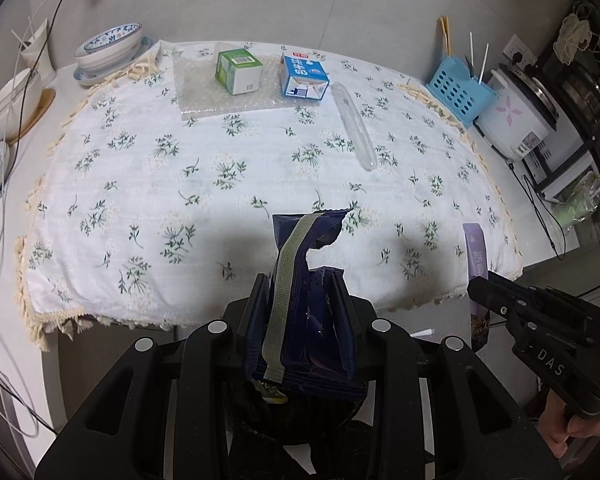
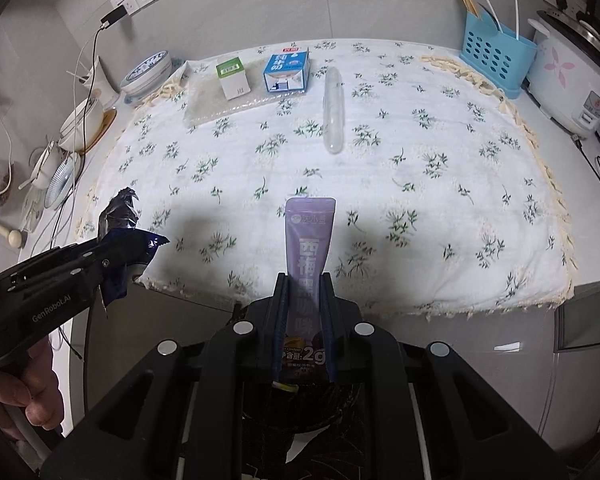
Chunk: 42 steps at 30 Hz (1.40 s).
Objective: Collect trash
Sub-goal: 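Carry the blue wrapper and purple stick in both grippers down over the bin, then open the left gripper to drop the blue wrapper while the right drops the purple stick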
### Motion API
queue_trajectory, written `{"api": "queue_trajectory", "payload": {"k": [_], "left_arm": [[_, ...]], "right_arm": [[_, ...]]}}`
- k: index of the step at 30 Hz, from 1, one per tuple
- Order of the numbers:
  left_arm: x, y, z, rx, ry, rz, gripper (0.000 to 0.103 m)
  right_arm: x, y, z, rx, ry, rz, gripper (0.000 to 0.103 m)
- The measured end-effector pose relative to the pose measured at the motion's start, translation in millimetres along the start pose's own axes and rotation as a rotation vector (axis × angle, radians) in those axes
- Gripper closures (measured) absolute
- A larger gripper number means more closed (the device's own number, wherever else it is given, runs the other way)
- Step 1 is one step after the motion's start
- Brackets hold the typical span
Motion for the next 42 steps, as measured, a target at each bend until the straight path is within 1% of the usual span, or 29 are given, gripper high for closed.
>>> {"api": "queue_trajectory", "payload": {"k": [10, 17, 25, 31, 34, 42], "left_arm": [[12, -17, 44, -0.015, -0.056, -0.009, 0.072], [27, -29, 74, -0.007, -0.090, -0.014, 0.073], [49, -41, 104, -0.009, -0.126, -0.022, 0.072], [65, -46, 119, -0.012, -0.143, -0.015, 0.072], [76, -48, 128, -0.003, -0.152, -0.024, 0.072], [113, -55, 149, -0.004, -0.180, -0.035, 0.072]], "right_arm": [[13, -6, 37, -0.018, -0.031, 0.003, 0.088], [36, -7, 69, -0.032, -0.080, 0.009, 0.088], [61, -15, 101, -0.040, -0.121, -0.015, 0.088], [86, -16, 124, -0.064, -0.168, -0.009, 0.088], [100, -16, 137, -0.078, -0.197, -0.004, 0.088], [143, -19, 165, -0.106, -0.263, -0.005, 0.088]]}}
Point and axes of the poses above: each gripper's, at about its wrist camera, not at the fingertips, and x roughly the way its jaws point, y to its right, z to its underside, the point moved 10 cm from there along x, roughly the way its jaws point, and after that the axes turned 6 degrees about -x, right-handed, at the moved point
